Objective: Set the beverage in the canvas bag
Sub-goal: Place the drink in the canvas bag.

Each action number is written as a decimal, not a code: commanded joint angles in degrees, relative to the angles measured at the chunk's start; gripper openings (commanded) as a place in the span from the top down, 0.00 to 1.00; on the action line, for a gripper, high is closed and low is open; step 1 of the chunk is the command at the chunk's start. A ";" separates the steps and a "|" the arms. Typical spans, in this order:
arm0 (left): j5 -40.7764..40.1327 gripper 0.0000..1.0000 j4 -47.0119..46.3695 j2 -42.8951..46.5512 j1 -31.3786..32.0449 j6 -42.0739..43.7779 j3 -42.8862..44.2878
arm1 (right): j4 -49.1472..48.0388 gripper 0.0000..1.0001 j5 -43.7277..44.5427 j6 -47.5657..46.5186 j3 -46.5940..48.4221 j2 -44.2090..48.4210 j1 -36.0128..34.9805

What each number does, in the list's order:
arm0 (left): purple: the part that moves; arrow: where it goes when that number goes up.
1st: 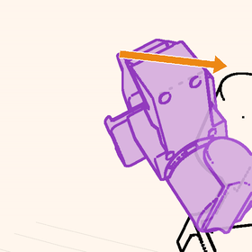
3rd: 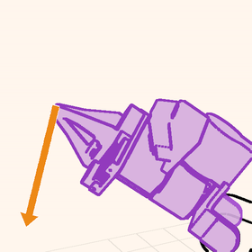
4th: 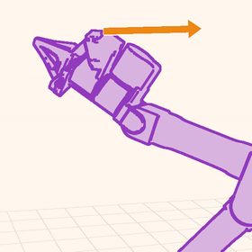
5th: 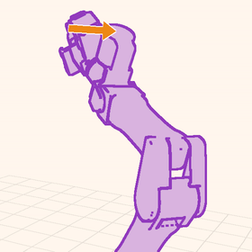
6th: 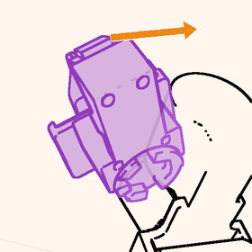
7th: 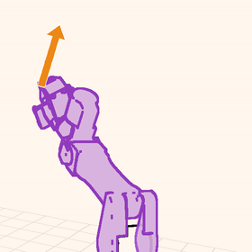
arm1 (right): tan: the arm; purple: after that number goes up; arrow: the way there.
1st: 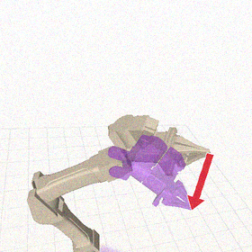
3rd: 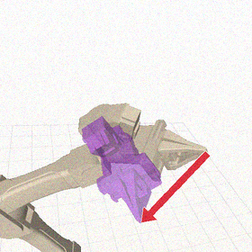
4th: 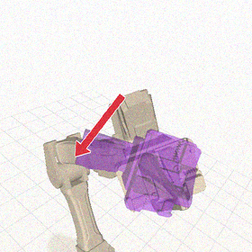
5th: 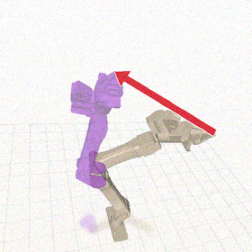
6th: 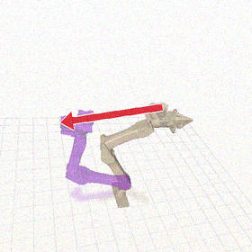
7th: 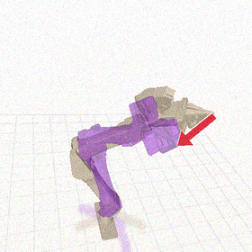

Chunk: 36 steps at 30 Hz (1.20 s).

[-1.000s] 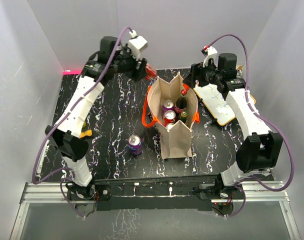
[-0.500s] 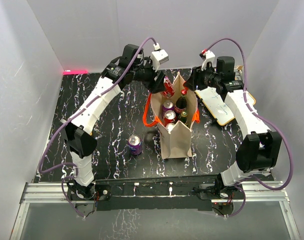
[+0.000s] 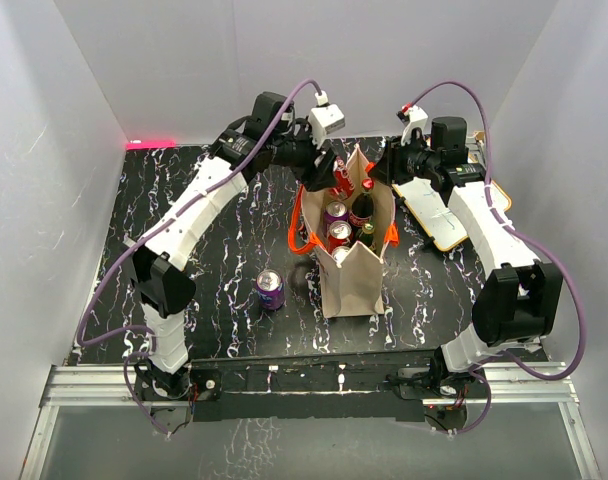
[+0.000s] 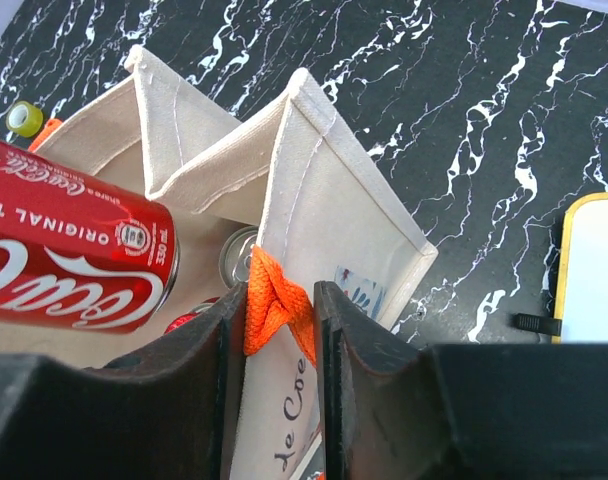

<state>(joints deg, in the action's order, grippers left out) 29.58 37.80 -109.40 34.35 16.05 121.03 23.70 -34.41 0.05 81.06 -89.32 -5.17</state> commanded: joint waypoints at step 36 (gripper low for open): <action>-12.30 1.00 -21.84 -11.01 2.57 1.86 2.10 | -1.89 0.92 5.24 -1.82 -3.73 7.97 1.35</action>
<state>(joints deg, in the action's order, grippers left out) 18.70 22.26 -120.86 36.82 15.75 117.58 23.77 -29.02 -1.48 77.41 -84.53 -4.64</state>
